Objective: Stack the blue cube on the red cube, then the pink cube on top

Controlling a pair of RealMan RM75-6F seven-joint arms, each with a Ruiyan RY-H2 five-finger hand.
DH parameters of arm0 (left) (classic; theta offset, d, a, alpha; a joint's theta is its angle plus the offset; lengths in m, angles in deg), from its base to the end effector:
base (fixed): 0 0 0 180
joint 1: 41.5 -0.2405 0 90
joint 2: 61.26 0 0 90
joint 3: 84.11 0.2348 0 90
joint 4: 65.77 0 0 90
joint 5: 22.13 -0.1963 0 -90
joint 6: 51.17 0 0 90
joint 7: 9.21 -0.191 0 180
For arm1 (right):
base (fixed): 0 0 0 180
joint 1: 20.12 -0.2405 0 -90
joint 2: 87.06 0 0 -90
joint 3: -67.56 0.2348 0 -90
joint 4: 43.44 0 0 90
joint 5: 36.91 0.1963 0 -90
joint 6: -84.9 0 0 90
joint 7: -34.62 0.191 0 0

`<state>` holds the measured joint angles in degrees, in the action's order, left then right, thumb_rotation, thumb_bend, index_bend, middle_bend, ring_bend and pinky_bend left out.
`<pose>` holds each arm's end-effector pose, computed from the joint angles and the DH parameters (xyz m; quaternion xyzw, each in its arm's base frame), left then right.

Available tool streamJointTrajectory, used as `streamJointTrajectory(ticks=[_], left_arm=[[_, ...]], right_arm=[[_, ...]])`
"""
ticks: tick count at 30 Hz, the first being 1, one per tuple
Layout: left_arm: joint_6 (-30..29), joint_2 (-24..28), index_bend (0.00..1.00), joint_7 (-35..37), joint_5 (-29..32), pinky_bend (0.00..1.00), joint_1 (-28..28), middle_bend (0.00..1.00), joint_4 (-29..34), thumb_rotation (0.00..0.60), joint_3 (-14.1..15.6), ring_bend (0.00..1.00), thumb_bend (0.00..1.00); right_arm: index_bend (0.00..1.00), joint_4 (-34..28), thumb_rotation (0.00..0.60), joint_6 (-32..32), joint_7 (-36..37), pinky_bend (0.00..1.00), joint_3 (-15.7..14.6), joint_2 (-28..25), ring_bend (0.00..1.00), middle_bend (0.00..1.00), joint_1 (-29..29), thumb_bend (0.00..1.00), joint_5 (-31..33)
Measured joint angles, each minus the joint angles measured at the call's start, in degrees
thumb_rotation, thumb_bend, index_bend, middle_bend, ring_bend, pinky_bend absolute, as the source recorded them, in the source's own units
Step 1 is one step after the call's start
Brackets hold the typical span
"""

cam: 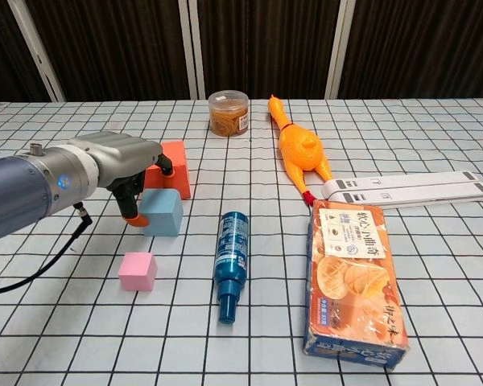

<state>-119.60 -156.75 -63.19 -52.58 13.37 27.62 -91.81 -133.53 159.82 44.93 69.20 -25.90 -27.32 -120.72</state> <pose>-0.0956 0.3549 -0.0545 -0.7691 -0.3445 -0.2204 0.4911 -0.3123 -0.2313 0.1523 0.5977 -0.4687 0.3584 0.5428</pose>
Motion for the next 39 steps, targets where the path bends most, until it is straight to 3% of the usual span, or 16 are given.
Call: streamJointTrajectory(ticks=[10, 21, 32, 39], left_arm=[[0.1, -1.0, 0.42, 0.1, -0.9, 0.83, -0.2, 0.96, -0.6, 0.6, 0.1, 0.83, 0.27], [-2.9, -1.2, 0.48, 0.3, -2.4, 0.83, -1.0, 0.97, 0.3, 0.6, -0.6, 0.83, 0.38], [-7.9, 1.7, 0.49, 2.1, -1.1, 0.83, -2.7, 0.97, 12.3, 0.6, -4.8, 0.83, 0.39], [-16.5, 2.6, 0.49, -2.0, 0.8, 0.83, -2.5, 0.97, 15.0, 0.6, -7.6, 0.83, 0.39]], right_arm=[[0.05, 0.1, 0.6, -0.1, 0.0, 0.13, 0.0, -0.1, 0.07, 0.04, 0.0, 0.04, 0.4], [0.06, 0.0, 0.6, -0.4, 0.0, 0.13, -0.1, 0.1, 0.07, 0.04, -0.2, 0.04, 0.2], [0.06, -0.3, 0.6, -0.9, -1.0, 0.13, -0.2, 0.2, 0.07, 0.04, -0.4, 0.04, 0.5], [0.06, -0.6, 0.6, -0.1, -0.6, 0.13, -0.1, -0.1, 0.07, 0.04, -0.1, 0.04, 0.4]])
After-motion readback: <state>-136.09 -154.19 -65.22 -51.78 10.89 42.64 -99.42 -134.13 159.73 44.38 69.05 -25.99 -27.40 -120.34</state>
